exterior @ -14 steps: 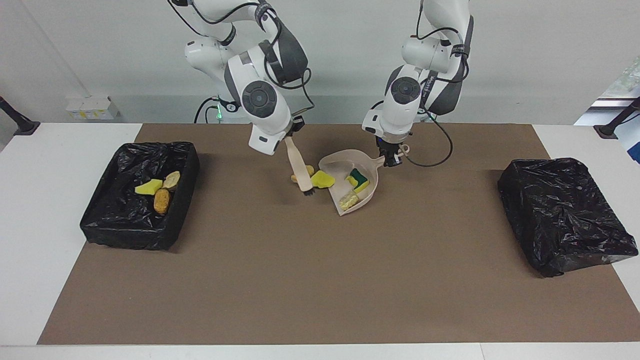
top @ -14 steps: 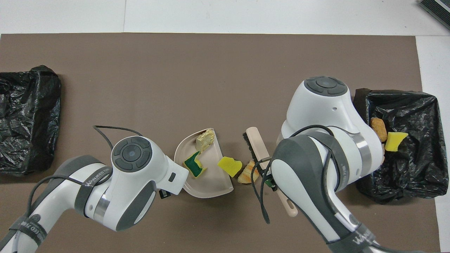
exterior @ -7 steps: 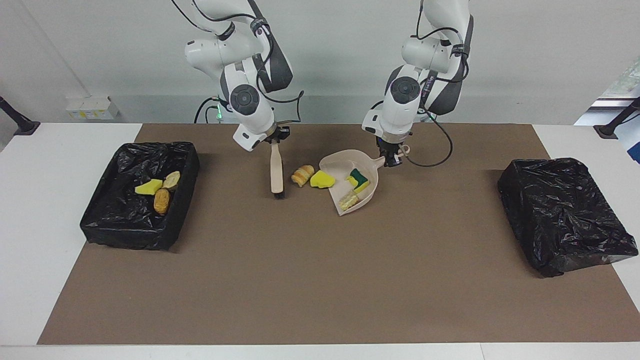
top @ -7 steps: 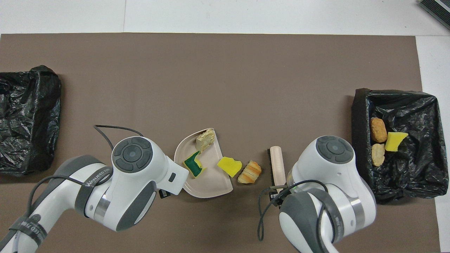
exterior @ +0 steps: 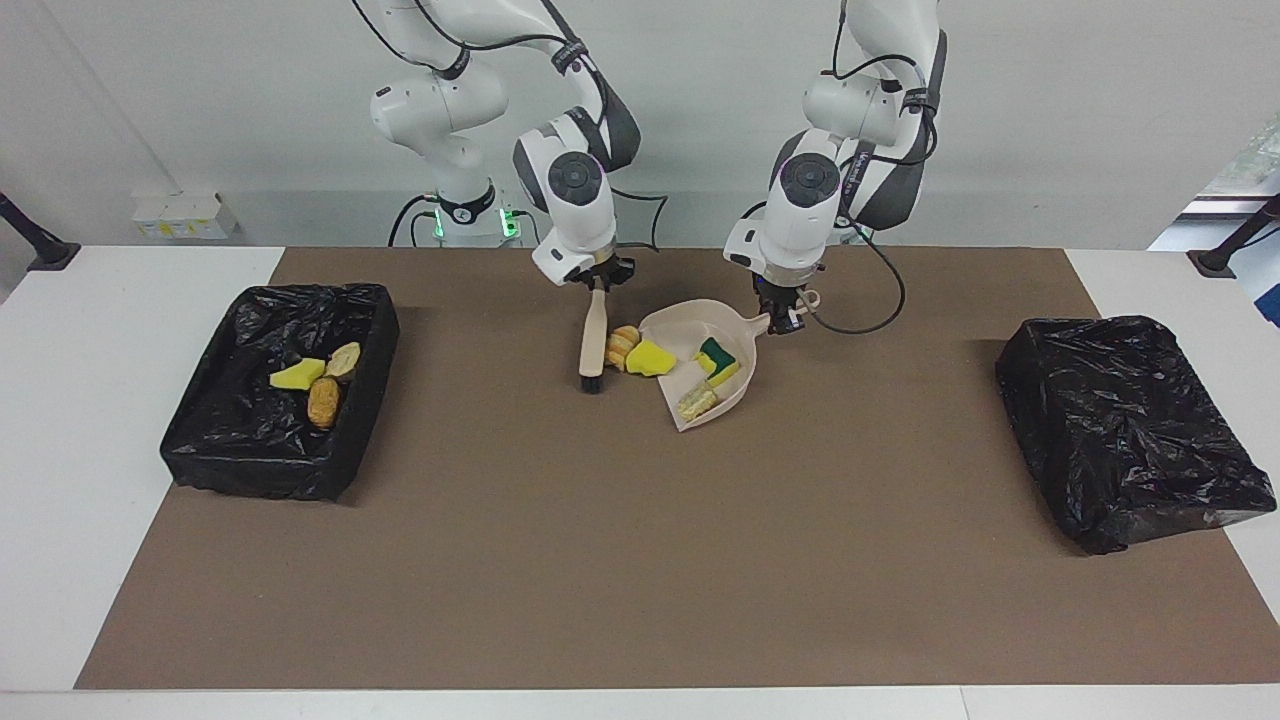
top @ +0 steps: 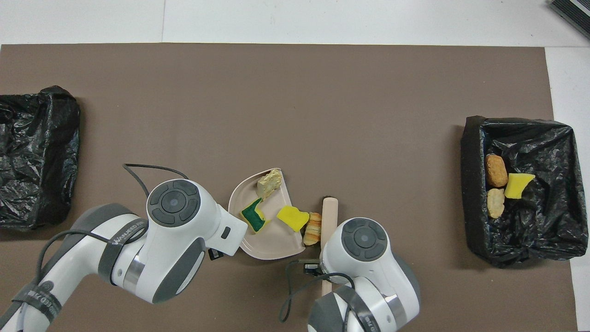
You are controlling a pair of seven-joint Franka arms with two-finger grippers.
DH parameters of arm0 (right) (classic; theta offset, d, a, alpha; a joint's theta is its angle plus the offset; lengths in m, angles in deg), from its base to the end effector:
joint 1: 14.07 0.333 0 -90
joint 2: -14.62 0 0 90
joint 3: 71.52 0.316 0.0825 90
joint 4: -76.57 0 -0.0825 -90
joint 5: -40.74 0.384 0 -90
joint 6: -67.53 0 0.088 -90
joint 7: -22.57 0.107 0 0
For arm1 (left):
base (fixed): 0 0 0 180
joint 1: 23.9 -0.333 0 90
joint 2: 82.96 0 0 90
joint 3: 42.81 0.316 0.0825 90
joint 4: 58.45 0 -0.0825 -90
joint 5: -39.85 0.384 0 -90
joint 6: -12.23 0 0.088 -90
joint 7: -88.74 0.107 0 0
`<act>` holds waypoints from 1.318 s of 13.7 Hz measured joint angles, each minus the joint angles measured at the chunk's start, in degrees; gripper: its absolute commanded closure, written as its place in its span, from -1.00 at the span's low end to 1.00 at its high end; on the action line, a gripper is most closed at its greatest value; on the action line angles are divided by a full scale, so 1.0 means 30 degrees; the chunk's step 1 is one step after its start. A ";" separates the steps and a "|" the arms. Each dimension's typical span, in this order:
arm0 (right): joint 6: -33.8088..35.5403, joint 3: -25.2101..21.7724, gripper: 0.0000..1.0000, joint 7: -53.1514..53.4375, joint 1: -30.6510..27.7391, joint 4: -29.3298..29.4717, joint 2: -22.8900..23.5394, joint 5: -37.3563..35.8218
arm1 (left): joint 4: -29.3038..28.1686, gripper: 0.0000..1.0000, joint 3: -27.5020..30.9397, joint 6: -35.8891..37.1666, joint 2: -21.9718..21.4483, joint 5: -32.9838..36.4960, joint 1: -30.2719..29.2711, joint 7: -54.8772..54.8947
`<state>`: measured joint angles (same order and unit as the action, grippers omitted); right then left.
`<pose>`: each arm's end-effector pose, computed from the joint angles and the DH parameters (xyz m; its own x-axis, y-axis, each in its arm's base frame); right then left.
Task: Sweep and dump trash in bin
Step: 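Push the last pieces into the dustpan and drop the brush with the right gripper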
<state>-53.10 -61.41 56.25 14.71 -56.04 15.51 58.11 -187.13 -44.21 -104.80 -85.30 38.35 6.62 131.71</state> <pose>0.3695 0.3162 0.3210 0.9436 -0.0803 -0.3211 -0.1014 -0.9936 -0.0494 0.4213 -0.2642 0.3712 0.2662 -0.9582 -0.1048 -0.9523 -0.2783 0.1251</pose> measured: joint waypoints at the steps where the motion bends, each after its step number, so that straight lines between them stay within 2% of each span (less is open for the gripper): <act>1: 0.0012 0.0027 1.00 0.0000 0.0171 0.0712 0.0496 0.0406 | 0.0000 1.00 0.0002 0.0000 0.0000 0.0030 0.0000 0.0010; 3: 0.0105 0.0109 1.00 -0.0057 0.0527 0.2183 0.1231 0.1781 | -0.0001 1.00 -0.0002 0.0000 0.0000 0.0036 0.0001 0.0025; 4: 0.0108 0.0227 1.00 -0.0270 0.0720 0.2829 0.1523 0.3254 | -0.0001 1.00 -0.0003 -0.0001 0.0000 0.0036 0.0001 0.0032; 6: 0.0255 0.0314 1.00 -0.1866 0.0961 0.3440 0.1678 0.6440 | -0.0002 1.00 -0.0003 -0.0001 0.0000 0.0036 0.0001 0.0046; 7: 0.0561 0.0313 1.00 -0.2390 0.1005 0.3574 0.1627 0.6954 | -0.0004 1.00 -0.0004 -0.0001 0.0000 0.0036 0.0001 0.0052; 9: 0.1465 0.0209 1.00 -0.2757 0.0962 0.3643 0.1427 0.6638 | -0.0008 1.00 -0.0004 -0.0001 0.0000 0.0036 0.0001 0.0056; 12: 0.3728 0.0124 1.00 -0.2824 0.0014 0.3718 0.0712 0.4660 | -0.0008 1.00 -0.0004 -0.0004 0.0000 0.0036 0.0001 0.0064; 15: 0.6554 0.0070 1.00 -0.2889 -0.1364 0.3854 -0.0995 0.2843 | -0.0008 1.00 -0.0004 -0.0006 0.0000 0.0036 0.0001 0.0069; 18: 0.8755 -0.0012 1.00 -0.2654 -0.1767 0.4083 -0.2309 0.0949 | -0.0009 1.00 -0.0004 -0.0036 0.0000 0.0036 0.0000 0.0150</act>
<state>-26.84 -61.45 48.28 9.41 -43.79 8.58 60.96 -187.16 -44.22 -104.91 -85.30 38.46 6.62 132.16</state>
